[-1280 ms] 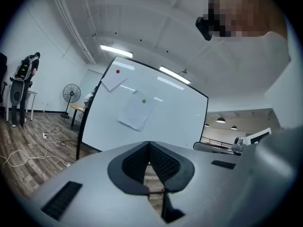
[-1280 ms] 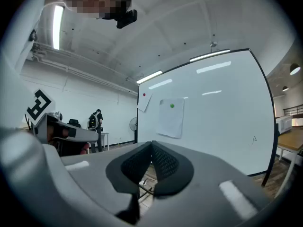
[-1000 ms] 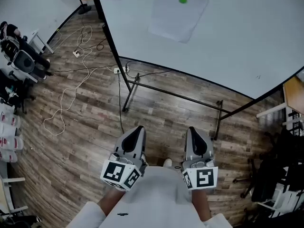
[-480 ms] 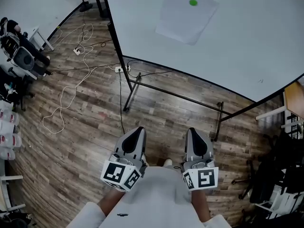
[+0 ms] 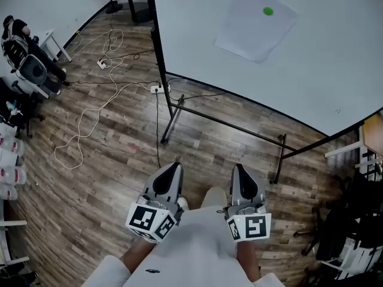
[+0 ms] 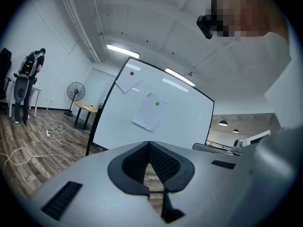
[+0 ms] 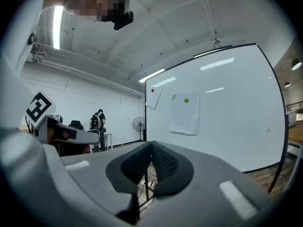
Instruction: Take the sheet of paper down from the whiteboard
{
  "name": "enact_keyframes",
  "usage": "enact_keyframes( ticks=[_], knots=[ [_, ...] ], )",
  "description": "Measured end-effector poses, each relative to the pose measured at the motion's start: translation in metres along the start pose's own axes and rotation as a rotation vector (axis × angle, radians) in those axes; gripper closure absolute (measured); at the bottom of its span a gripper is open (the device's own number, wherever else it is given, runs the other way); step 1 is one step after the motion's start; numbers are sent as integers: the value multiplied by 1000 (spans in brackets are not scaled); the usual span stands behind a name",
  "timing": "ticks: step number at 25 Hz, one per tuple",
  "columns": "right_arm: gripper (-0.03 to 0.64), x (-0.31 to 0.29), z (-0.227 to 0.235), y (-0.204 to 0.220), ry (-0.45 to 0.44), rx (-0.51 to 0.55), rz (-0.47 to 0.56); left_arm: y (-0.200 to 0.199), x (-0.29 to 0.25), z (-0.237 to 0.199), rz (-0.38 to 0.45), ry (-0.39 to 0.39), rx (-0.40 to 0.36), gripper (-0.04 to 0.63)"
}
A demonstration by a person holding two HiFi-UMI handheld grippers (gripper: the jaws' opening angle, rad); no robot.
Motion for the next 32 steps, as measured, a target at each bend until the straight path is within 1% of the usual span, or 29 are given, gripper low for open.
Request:
enact_keyframes(
  ticks=[2, 5, 8, 11, 13, 19, 24, 28, 32],
  knots=[
    [604, -5, 2, 2, 10, -11, -14, -3, -6, -5, -5, 4, 5, 589],
    [604, -17, 17, -1, 22, -5, -17, -5, -25, -10, -16, 11, 3, 589],
    [604, -44, 44, -1, 35, 2, -5, -7, -59, -19, -23, 18, -9, 589],
    [604, -79, 73, 3, 38, -18, -2, -13, -100, -29, -30, 11, -10, 589],
    [604, -100, 91, -3, 27, -25, 10, -21, -128, -30, -31, 9, -11, 589],
    [604, -168, 154, -39, -20, 16, 58, -57, -226, -22, 14, 31, -50, 589],
    [604, -208, 207, -50, -59, 48, 57, -65, -295, -14, 52, 13, -32, 589],
    [604, -232, 245, -54, -89, 40, 61, -68, -332, -3, 52, -8, -39, 589],
    [604, -253, 259, -61, -123, 44, 75, -68, -350, -6, 47, -38, -21, 589]
  ],
)
Point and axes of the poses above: the fingertips, and each gripper's own axes: x backward along the fingers, z to its right, y out of its underside, the point moved 8 cm from there along x, backward along the fingers, and after that the axes turned 3 degrees about -x, right-handed, at the moved point
